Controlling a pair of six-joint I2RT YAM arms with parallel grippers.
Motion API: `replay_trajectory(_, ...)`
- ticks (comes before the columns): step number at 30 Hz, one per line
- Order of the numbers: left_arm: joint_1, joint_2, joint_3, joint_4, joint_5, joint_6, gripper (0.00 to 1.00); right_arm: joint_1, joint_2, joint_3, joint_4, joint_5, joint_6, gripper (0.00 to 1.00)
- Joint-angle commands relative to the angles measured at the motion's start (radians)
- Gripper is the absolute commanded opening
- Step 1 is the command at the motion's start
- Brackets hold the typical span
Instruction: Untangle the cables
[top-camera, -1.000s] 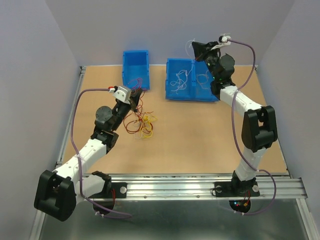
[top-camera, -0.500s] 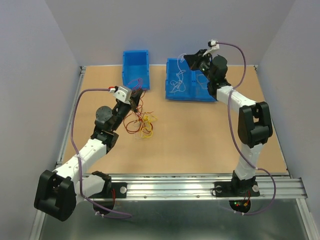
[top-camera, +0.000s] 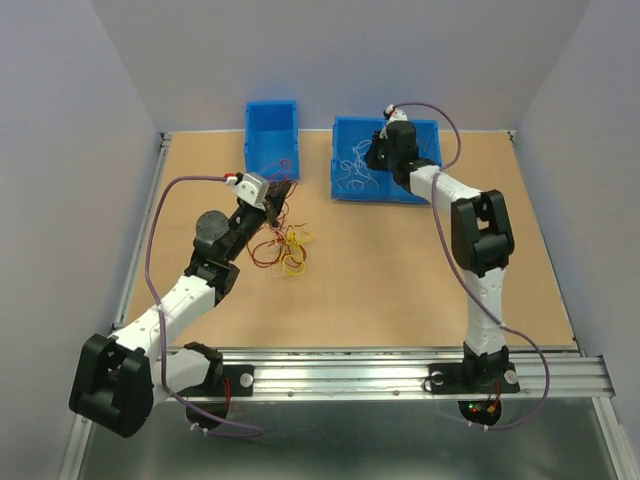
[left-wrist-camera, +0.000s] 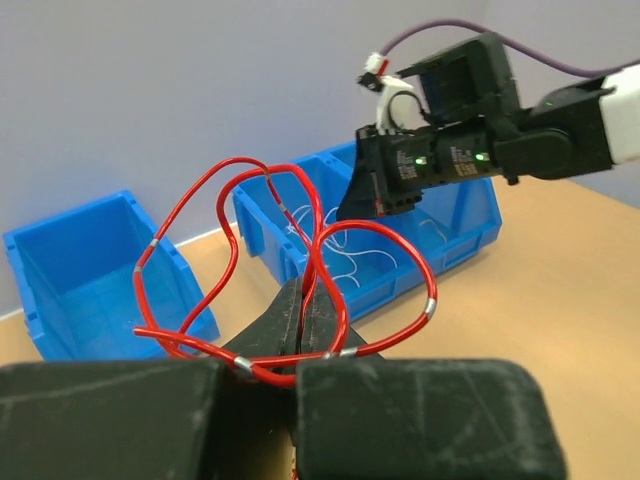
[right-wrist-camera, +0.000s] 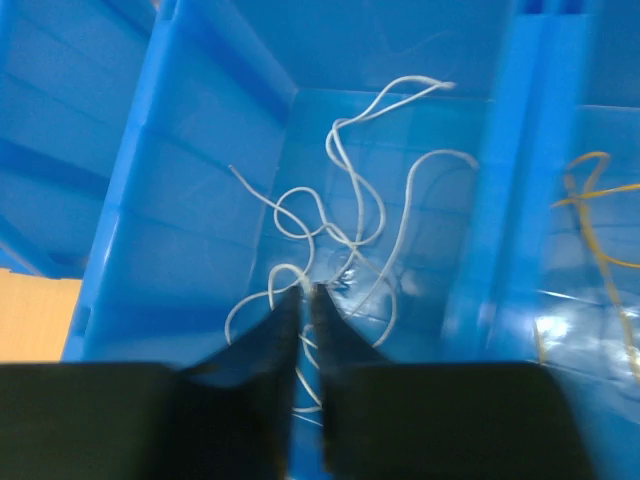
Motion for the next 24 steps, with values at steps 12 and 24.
replay_trajectory(12,-0.04,0.061,0.083,-0.021,0.092,0.058,0.04,0.067,-0.16,-0.015,-0.131,0.148,-0.129,0.62)
replay_trajectory(24,-0.065,0.042,0.105,-0.078,0.252,0.07,0.05,0.069,-0.553,-0.587,0.507,-0.745,-0.356,0.92)
